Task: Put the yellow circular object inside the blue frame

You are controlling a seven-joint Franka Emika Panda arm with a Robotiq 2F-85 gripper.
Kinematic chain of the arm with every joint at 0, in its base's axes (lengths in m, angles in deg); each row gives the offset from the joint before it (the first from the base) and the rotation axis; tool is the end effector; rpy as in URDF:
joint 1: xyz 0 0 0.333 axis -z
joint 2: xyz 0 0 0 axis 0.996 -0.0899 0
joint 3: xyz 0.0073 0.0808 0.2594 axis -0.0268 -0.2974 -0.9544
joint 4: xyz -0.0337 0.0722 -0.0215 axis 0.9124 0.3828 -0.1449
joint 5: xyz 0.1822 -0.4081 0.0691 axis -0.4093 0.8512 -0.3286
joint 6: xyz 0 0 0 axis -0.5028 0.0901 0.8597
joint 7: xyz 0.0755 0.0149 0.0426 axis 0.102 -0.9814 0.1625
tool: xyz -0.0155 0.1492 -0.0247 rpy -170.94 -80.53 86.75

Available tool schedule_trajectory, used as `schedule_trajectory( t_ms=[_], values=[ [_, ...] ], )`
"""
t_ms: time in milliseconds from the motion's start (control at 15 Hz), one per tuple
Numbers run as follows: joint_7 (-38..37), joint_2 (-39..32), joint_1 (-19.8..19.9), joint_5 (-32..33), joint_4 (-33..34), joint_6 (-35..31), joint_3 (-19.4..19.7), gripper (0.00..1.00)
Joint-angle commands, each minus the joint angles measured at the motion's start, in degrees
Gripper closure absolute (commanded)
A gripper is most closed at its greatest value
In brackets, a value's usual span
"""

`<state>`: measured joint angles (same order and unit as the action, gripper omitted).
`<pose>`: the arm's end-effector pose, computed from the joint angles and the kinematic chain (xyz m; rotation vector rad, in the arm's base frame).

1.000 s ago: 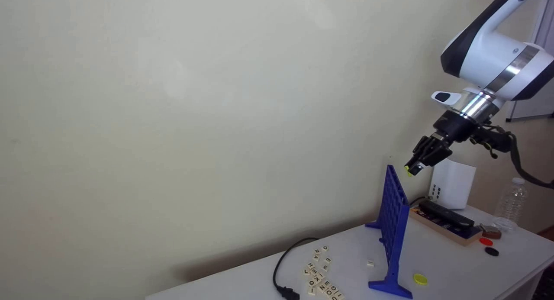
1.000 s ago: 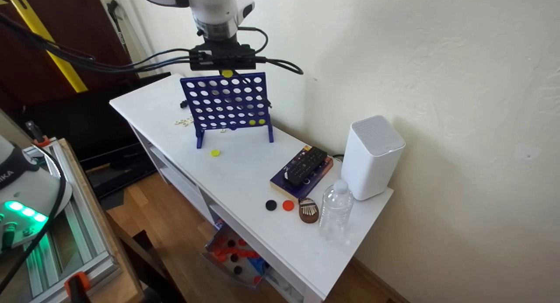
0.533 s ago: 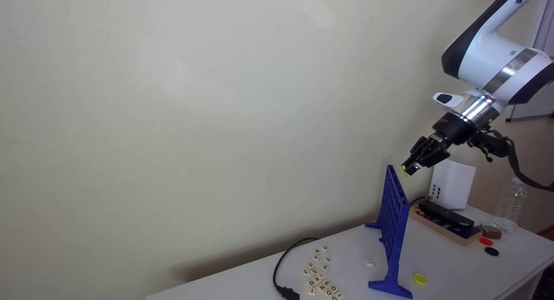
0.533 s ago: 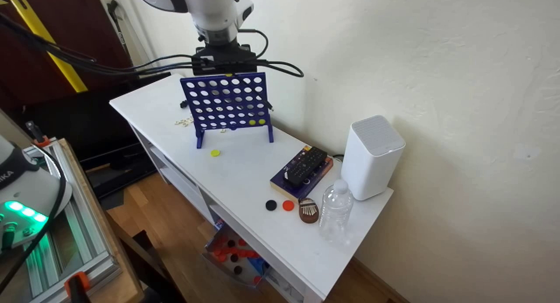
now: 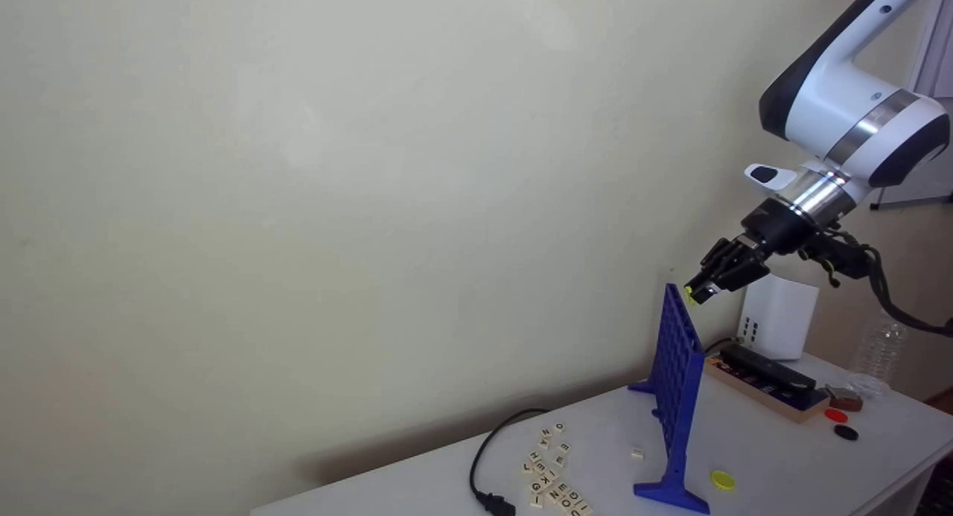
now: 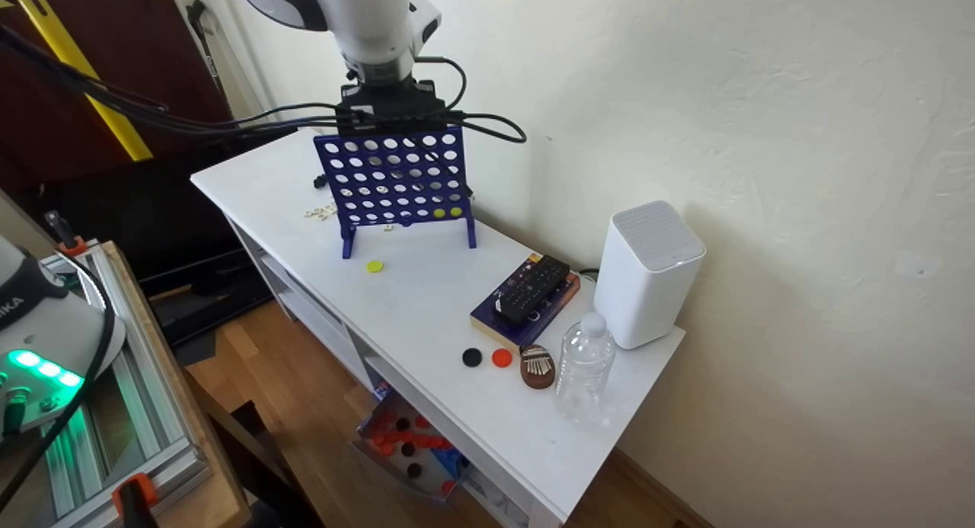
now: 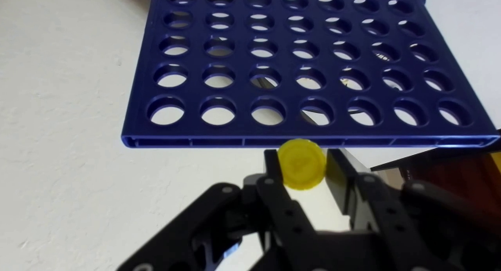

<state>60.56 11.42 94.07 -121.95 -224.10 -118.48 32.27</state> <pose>0.5218 -0.0880 0.1350 -2.4056 -1.2172 -0.8247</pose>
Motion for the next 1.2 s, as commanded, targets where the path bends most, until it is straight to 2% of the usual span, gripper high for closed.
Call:
schedule_trajectory(
  t_ms=[0,1133],
  values=[
    [3.24,-1.26,-0.20,-3.79,1.62,2.30,0.91,0.91],
    [4.68,-4.19,0.22,-6.63,3.99,4.78,2.32,0.91]
  ],
)
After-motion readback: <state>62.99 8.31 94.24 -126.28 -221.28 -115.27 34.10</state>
